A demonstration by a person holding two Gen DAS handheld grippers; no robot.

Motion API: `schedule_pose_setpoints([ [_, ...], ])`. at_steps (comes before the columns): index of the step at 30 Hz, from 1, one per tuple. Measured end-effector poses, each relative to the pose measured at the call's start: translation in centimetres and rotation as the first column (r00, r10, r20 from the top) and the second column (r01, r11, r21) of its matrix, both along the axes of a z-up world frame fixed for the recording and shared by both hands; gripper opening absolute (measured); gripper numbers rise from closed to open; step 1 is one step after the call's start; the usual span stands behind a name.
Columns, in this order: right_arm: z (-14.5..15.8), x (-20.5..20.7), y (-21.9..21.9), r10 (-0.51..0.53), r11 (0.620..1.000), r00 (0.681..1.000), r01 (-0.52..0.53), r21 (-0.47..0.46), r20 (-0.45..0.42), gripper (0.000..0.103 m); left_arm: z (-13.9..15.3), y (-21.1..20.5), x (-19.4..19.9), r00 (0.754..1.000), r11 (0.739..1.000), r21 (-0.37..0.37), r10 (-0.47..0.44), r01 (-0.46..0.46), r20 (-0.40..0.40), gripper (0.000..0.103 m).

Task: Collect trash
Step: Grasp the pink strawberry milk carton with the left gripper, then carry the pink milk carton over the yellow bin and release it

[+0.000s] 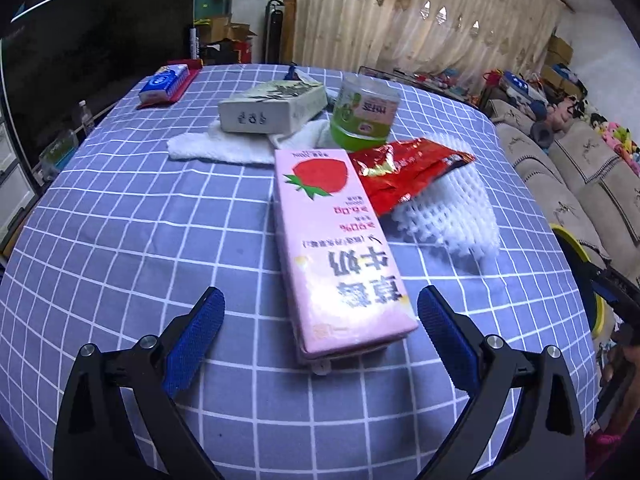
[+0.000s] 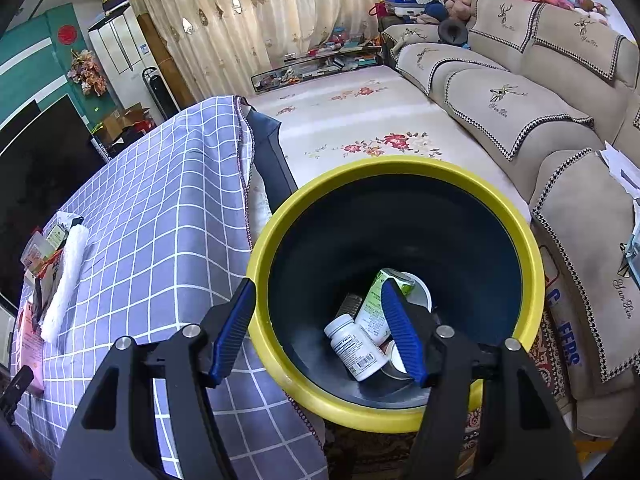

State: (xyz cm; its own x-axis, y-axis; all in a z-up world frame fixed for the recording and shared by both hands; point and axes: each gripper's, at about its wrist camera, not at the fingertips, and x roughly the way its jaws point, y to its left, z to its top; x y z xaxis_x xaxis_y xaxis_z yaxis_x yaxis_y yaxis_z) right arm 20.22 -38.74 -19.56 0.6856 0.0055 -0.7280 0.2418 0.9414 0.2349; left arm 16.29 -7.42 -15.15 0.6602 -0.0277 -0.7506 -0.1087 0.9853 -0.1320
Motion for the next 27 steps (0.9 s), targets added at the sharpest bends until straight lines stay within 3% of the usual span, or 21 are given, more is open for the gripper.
schedule_pose_setpoints([
  [4, -0.2, 0.0, 0.2, 0.006, 1.0, 1.0, -0.006, 0.003, -0.005, 0.062, -0.3, 0.3, 0.3, 1.0, 1.0, -0.006, 0.0, 0.0, -0.016, 0.088],
  [7, -0.1, 0.0, 0.5, 0.011, 1.0, 1.0, -0.011, 0.004, -0.001, 0.062, -0.5, 0.6, 0.5, 1.0, 1.0, -0.013, -0.001, 0.001, -0.007, 0.078],
  [9, 0.0, -0.1, 0.7, 0.014, 1.0, 1.0, -0.014, 0.003, 0.001, 0.062, -0.6, 0.7, 0.5, 1.0, 1.0, -0.013, -0.007, 0.007, -0.004, 0.061],
  [11, 0.1, -0.3, 0.8, 0.016, 1.0, 1.0, -0.016, 0.005, 0.004, 0.062, -0.5, 0.9, 0.5, 1.0, 1.0, -0.008, -0.012, 0.012, -0.003, 0.053],
  [15, 0.4, -0.7, 0.9, 0.017, 1.0, 1.0, -0.018, 0.004, 0.013, 0.062, 0.3, 1.2, 0.1, 1.0, 0.999, 0.028, -0.021, 0.021, 0.02, 0.05],
  [22, 1.0, -1.1, 0.9, 0.02, 1.0, 0.999, -0.02, 0.006, 0.027, 0.062, 4.9, 1.7, -2.0, 0.983, 0.986, 0.166, -0.038, 0.008, 0.178, 0.05],
  [27, 1.2, -1.3, 1.3, 0.03, 0.999, 0.999, -0.03, 0.01, 0.032, 0.062, 6.9, 1.8, -2.7, 0.975, 0.984, 0.179, -0.059, 0.02, 0.215, 0.049],
])
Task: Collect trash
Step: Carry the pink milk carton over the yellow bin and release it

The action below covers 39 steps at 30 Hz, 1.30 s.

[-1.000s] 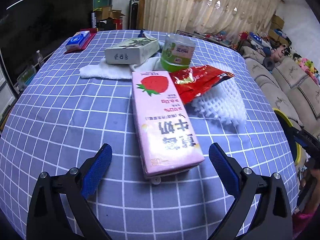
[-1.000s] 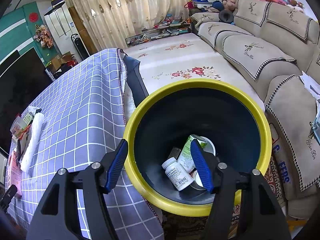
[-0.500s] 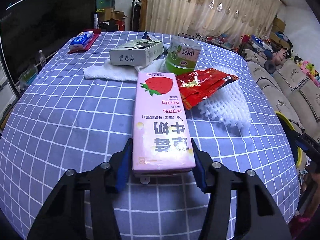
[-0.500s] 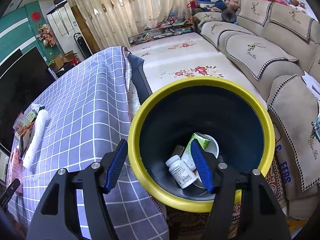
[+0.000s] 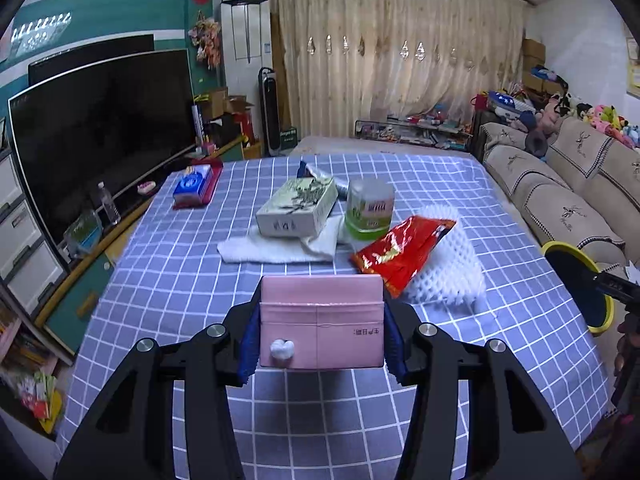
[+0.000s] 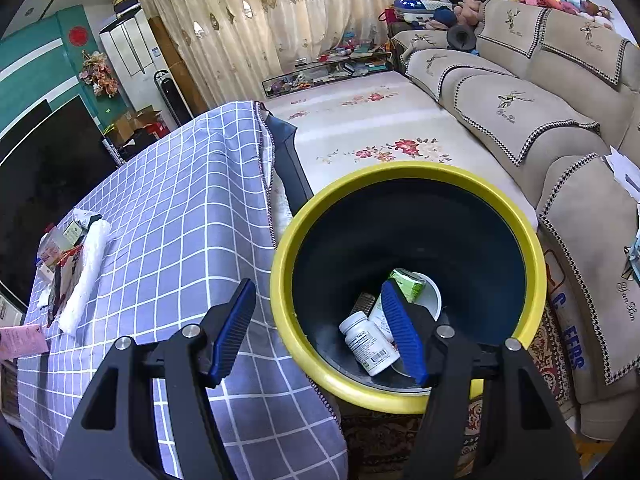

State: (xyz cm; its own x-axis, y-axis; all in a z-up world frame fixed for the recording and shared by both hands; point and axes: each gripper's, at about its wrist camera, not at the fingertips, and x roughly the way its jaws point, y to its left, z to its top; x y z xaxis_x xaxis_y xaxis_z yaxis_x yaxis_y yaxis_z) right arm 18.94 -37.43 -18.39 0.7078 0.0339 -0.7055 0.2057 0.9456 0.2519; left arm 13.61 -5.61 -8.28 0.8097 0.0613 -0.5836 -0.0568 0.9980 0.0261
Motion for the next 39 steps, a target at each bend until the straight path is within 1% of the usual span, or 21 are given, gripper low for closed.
schedule_pose_setpoints([
  [6, 0.4, -0.4, -0.1, 0.005, 1.0, 1.0, -0.005, 0.003, 0.009, 0.062, 0.7, -0.8, -0.2, 1.0, 1.0, 0.006, -0.03, 0.03, 0.0, 0.049],
  [9, 0.8, -0.7, -0.2, 0.001, 1.0, 1.0, -0.001, 0.001, 0.016, 0.062, 1.3, -1.6, -0.4, 0.998, 0.998, 0.01, -0.064, 0.064, 0.004, 0.049],
  [13, 1.0, -1.1, -0.8, -0.018, 1.0, 1.0, 0.018, -0.013, 0.02, 0.063, 2.4, -3.3, -0.7, 0.99, 0.99, -0.002, -0.138, 0.138, 0.015, 0.049],
  [18, 1.0, -1.8, -2.0, -0.05, 0.998, 0.999, 0.05, -0.029, 0.016, 0.063, 4.0, -6.6, -0.4, 0.971, 0.971, -0.012, -0.237, 0.237, 0.038, 0.049],
  [21, 1.1, -2.6, -3.1, -0.071, 0.997, 0.997, 0.071, -0.032, 0.018, 0.063, 4.8, -9.0, 0.3, 0.95, 0.949, -0.04, -0.311, 0.312, 0.037, 0.049],
  [24, 1.4, -3.5, -4.3, -0.101, 0.994, 0.995, 0.102, -0.039, 0.024, 0.064, 5.4, -12.3, 1.0, 0.92, 0.919, -0.042, -0.39, 0.392, 0.042, 0.049],
  [25, 1.4, -3.9, -4.8, -0.112, 0.993, 0.993, 0.113, -0.042, 0.025, 0.065, 5.5, -13.8, 1.4, 0.904, 0.903, -0.047, -0.426, 0.428, 0.038, 0.049],
  [28, 1.5, -4.8, -6.1, -0.143, 0.988, 0.989, 0.145, -0.049, 0.028, 0.065, 5.4, -17.0, 2.6, 0.867, 0.864, -0.073, -0.497, 0.498, 0.022, 0.049],
  [31, 1.5, -5.7, -7.5, -0.178, 0.982, 0.984, 0.179, -0.063, 0.026, 0.066, 4.8, -21.2, 3.9, 0.824, 0.821, -0.097, -0.566, 0.563, -0.001, 0.049],
  [33, 1.5, -6.2, -8.4, -0.195, 0.979, 0.981, 0.196, -0.064, 0.024, 0.066, 4.1, -23.8, 4.5, 0.807, 0.804, -0.095, -0.59, 0.587, -0.013, 0.049],
  [35, 1.3, -6.4, -9.2, -0.206, 0.976, 0.978, 0.206, -0.064, 0.02, 0.066, 3.5, -26.1, 5.4, 0.797, 0.795, -0.085, -0.604, 0.6, -0.021, 0.049],
  [37, 1.1, -6.4, -9.9, -0.21, 0.975, 0.978, 0.21, -0.065, 0.013, 0.066, 2.7, -28.4, 6.4, 0.791, 0.791, -0.071, -0.611, 0.608, -0.036, 0.049],
  [39, 1.0, -6.3, -10.3, -0.213, 0.975, 0.977, 0.213, -0.067, 0.01, 0.066, 1.8, -30.3, 7.4, 0.786, 0.787, -0.075, -0.616, 0.612, -0.056, 0.049],
])
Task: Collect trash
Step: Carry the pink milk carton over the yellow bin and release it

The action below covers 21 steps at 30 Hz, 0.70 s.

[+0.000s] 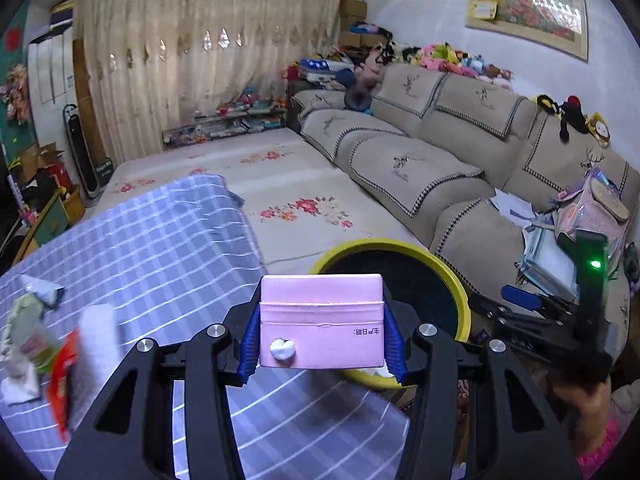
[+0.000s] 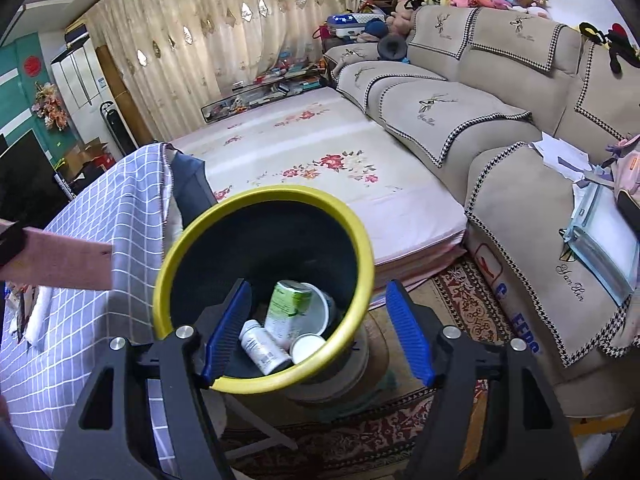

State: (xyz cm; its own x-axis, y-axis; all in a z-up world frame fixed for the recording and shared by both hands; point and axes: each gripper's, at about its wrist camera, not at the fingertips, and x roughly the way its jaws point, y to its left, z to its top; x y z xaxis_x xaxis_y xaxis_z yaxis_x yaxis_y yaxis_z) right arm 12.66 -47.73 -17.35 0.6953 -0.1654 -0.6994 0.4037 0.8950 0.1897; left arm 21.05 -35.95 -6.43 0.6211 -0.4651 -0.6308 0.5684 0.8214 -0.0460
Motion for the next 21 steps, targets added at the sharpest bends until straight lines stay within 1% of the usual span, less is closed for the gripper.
schedule_pose_setpoints([
  [6, -0.6, 0.2, -1.4, -0.013, 1.0, 1.0, 0.013, 0.011, -0.012, 0.067, -3.4, -5.8, 2.7, 0.999, 0.999, 0.047, -0.018, 0.02, -0.044, 0.049],
  [10, -1.1, 0.4, -2.2, -0.018, 1.0, 1.0, 0.018, 0.019, -0.023, 0.067, -5.3, -8.9, 3.8, 0.997, 0.996, 0.079, -0.026, 0.031, -0.067, 0.049],
  [17, -1.8, 0.6, -3.3, -0.021, 0.999, 0.999, 0.022, 0.031, -0.031, 0.067, -8.1, -11.8, 5.5, 0.992, 0.992, 0.121, -0.022, 0.037, -0.124, 0.049],
  [21, -2.1, 0.6, -3.4, -0.022, 0.999, 0.999, 0.023, 0.037, -0.035, 0.067, -9.1, -12.5, 5.9, 0.989, 0.989, 0.139, -0.02, 0.04, -0.144, 0.05],
])
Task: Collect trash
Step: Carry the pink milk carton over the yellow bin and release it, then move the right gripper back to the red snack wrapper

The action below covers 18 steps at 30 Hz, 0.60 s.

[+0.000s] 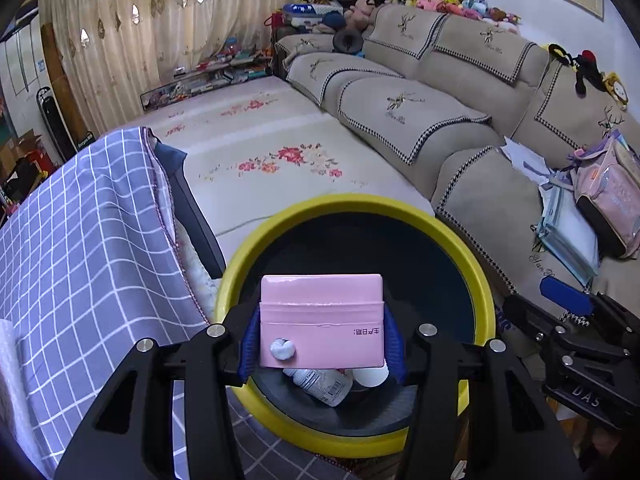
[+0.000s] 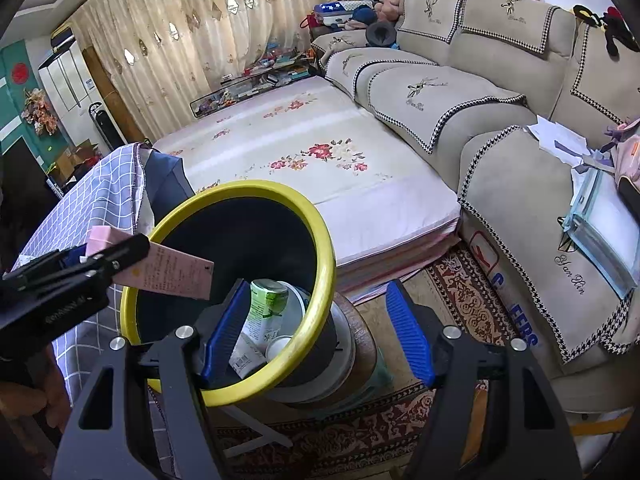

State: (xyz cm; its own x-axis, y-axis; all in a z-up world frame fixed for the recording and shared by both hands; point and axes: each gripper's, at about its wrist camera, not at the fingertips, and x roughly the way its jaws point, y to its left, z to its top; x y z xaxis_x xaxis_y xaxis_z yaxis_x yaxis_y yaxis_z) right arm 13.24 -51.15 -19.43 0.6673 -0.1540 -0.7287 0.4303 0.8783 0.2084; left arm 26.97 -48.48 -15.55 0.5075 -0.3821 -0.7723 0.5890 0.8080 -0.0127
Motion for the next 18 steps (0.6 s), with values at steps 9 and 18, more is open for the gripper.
schedule_pose_setpoints([
  [9, 0.3, -0.1, 0.3, 0.0, 1.0, 1.0, 0.0, -0.003, 0.002, 0.067, 1.4, 1.7, -0.7, 1.0, 0.999, -0.034, 0.012, -0.011, 0.012, 0.059],
  [18, 1.2, 0.0, 2.0, 0.028, 0.999, 1.0, -0.028, -0.018, 0.01, 0.067, 7.2, 10.3, -4.8, 0.993, 0.986, -0.151, 0.078, -0.064, 0.085, 0.075],
])
